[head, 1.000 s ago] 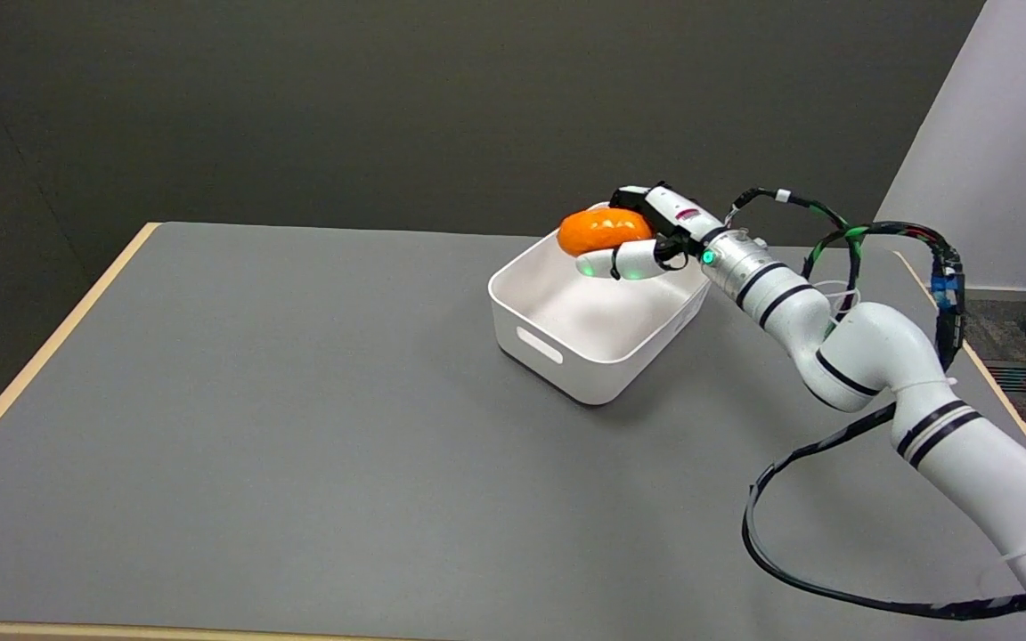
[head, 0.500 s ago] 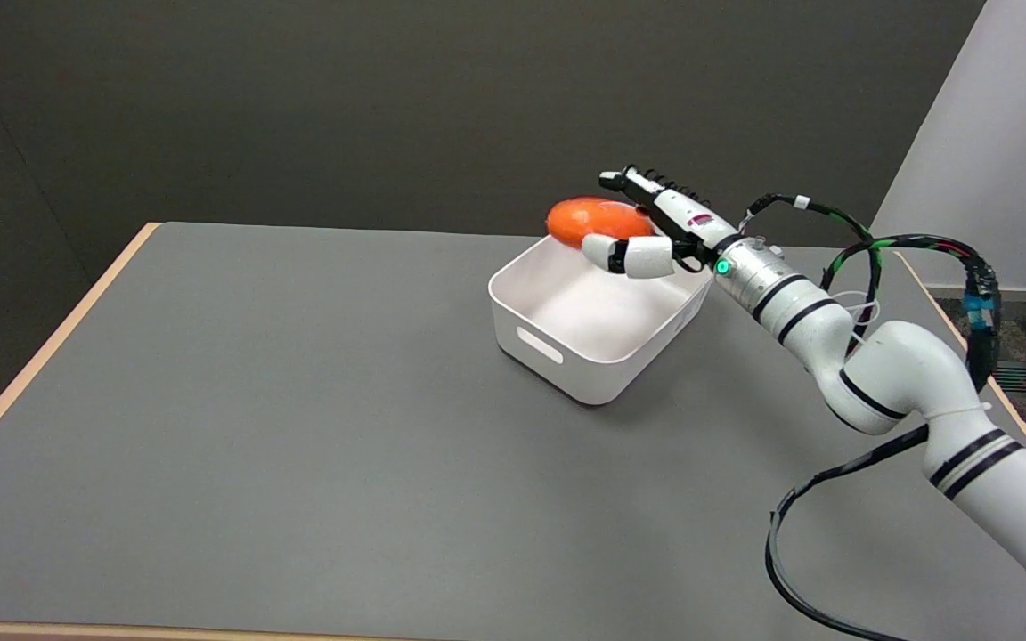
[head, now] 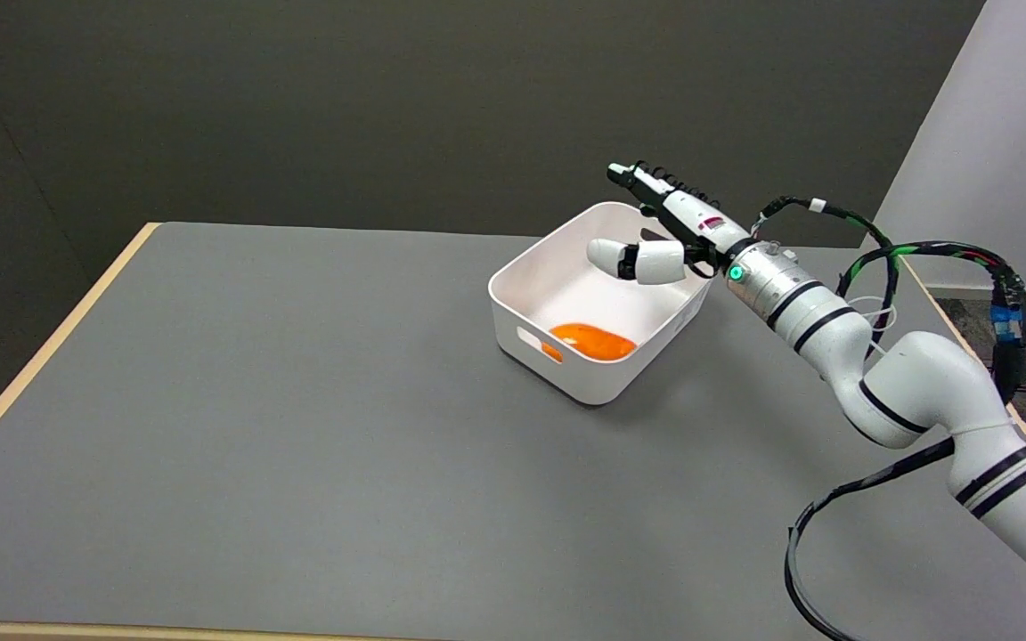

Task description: Place mango into white box.

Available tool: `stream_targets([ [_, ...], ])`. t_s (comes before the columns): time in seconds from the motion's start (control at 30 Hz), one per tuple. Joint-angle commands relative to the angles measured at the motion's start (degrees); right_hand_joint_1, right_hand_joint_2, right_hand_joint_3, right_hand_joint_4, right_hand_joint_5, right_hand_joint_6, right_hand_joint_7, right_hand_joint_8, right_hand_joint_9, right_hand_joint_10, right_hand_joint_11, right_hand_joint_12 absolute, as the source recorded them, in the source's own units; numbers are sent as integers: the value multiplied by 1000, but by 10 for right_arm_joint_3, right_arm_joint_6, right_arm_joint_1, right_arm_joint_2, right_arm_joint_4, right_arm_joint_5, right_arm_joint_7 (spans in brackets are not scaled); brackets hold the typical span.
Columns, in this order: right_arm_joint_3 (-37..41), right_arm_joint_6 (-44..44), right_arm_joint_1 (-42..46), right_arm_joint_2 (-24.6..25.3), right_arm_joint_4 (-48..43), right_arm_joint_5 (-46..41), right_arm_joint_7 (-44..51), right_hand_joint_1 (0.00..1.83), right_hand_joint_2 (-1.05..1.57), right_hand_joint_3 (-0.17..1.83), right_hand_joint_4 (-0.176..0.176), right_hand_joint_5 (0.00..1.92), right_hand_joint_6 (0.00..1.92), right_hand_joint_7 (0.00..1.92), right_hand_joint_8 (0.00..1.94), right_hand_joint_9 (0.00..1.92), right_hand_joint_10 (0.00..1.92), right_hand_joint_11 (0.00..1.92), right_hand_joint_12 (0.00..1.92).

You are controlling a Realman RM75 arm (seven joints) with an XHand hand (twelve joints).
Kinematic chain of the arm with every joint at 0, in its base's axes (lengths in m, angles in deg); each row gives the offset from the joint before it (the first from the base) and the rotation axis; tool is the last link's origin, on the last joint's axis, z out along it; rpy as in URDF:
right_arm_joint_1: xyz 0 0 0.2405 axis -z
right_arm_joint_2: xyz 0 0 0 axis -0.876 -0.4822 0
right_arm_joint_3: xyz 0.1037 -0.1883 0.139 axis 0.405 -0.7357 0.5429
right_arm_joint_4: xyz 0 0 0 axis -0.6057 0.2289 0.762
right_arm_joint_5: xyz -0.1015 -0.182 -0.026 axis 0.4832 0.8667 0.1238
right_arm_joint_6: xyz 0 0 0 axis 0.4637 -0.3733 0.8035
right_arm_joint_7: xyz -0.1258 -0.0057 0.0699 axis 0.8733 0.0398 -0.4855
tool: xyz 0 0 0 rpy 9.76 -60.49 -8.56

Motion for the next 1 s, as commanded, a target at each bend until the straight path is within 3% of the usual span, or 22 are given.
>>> stream_targets([
  [0.03,125,105,63,-13,53,-3,-4,374,480,841,53,25,103,-1,-1,-1,-1,-1,790],
  [0.13,217,163,99,-4,84,-54,-4,366,488,841,39,5,85,-1,-1,-1,-1,-1,764],
  [0.23,309,180,168,34,132,-162,0,397,609,721,17,-1,44,-1,-1,-1,-1,-1,766],
  [0.37,398,227,229,133,173,-233,42,383,656,748,20,-1,47,-1,-1,-1,-1,-1,688],
  [0.47,435,292,230,221,179,-268,108,379,610,914,38,8,110,-1,1,-1,11,-1,630],
  [0.57,446,319,237,298,179,-302,121,440,615,955,42,36,183,-1,82,-1,88,-1,704],
  [0.67,451,338,242,338,164,-311,152,410,613,930,26,69,349,64,228,4,393,-1,831],
  [0.7,451,344,243,343,162,-314,166,411,613,943,33,80,369,70,255,11,406,-1,832],
  [0.77,447,371,244,356,143,-333,210,586,611,999,37,106,455,75,360,2,518,-1,807],
  [0.87,418,417,243,355,93,-376,242,471,682,834,42,185,368,166,260,18,578,-1,794],
  [1.0,378,475,231,344,29,-421,272,463,621,959,43,168,449,141,340,17,607,-1,776],
])
